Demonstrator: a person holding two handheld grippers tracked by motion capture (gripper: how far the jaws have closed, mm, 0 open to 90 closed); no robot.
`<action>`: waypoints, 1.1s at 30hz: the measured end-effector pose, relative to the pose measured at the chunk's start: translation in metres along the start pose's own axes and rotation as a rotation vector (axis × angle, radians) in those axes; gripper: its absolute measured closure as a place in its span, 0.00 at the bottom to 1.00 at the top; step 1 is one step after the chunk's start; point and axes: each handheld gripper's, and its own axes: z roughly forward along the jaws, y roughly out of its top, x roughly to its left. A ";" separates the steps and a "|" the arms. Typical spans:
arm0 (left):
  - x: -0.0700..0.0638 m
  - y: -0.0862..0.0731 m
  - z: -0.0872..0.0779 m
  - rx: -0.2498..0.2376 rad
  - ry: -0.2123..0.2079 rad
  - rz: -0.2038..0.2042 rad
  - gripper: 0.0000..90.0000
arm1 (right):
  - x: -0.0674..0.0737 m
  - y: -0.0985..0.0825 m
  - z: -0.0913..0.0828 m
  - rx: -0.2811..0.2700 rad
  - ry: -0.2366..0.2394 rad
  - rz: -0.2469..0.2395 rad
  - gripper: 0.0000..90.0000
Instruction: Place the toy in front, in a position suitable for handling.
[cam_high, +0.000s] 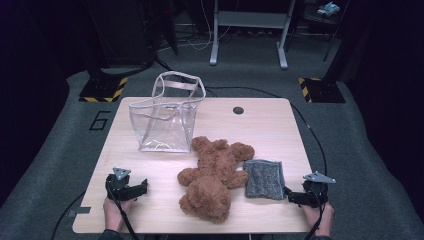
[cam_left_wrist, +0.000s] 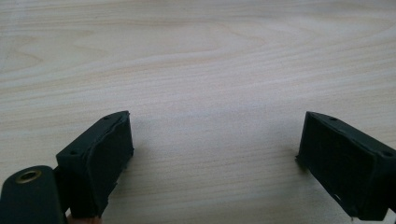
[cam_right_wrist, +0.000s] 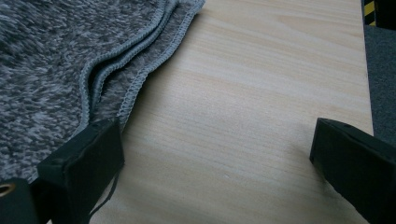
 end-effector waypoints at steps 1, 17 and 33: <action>0.000 0.000 0.000 0.000 -0.002 0.001 0.11 | 0.000 0.000 0.000 0.000 0.000 0.001 0.03; 0.002 0.000 -0.001 0.007 -0.023 0.014 0.11 | -0.001 0.000 0.000 -0.002 -0.005 0.000 0.03; 0.002 -0.001 -0.001 0.002 -0.022 0.013 0.11 | 0.000 0.000 0.000 -0.002 -0.008 0.007 0.03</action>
